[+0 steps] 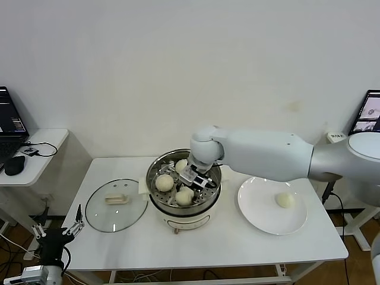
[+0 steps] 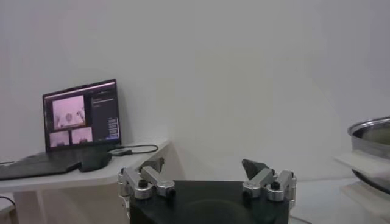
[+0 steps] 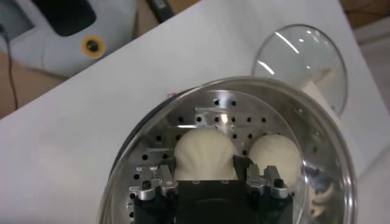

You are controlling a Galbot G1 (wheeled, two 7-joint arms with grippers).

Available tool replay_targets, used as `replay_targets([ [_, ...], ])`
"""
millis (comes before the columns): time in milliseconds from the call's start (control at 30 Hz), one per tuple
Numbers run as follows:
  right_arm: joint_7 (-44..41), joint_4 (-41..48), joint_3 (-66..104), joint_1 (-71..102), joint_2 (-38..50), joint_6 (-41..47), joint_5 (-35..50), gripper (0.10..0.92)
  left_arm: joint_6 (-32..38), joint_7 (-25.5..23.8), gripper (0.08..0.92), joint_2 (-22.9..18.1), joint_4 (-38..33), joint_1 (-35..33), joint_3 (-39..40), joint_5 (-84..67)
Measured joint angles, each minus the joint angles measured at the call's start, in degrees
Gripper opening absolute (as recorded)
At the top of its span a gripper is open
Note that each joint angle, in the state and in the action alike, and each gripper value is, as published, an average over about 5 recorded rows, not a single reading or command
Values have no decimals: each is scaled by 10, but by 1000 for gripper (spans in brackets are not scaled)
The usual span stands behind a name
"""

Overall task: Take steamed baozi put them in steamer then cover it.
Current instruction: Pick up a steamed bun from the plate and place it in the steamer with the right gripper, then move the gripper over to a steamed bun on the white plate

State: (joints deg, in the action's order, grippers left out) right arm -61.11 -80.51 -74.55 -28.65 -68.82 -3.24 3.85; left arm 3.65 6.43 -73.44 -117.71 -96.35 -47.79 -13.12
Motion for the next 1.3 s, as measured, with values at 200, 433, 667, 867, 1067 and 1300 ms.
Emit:
replay_targets([
  [200,1,-5,0,-4,3,-10,-4,763,0,0,823,1,0,1,1,0],
  [433,4,-7,18,-16,20,-7,-8,822,0,0,823,7,1,4,0,0],
  [667,-4,-20,51,-24,66,43,-10,823,0,0,823,14,3,3,-4,0],
  [867,-11,-40,81,-24,136,109,6,823,-1,0,823,21,8,8,-3,-1],
  [1067,-12,-59,107,-2,227,156,15,823,-2,0,823,30,12,13,2,-1],
  [1300,-22,-59,168,72,322,167,-13,823,-7,-1,823,33,14,20,9,2],
])
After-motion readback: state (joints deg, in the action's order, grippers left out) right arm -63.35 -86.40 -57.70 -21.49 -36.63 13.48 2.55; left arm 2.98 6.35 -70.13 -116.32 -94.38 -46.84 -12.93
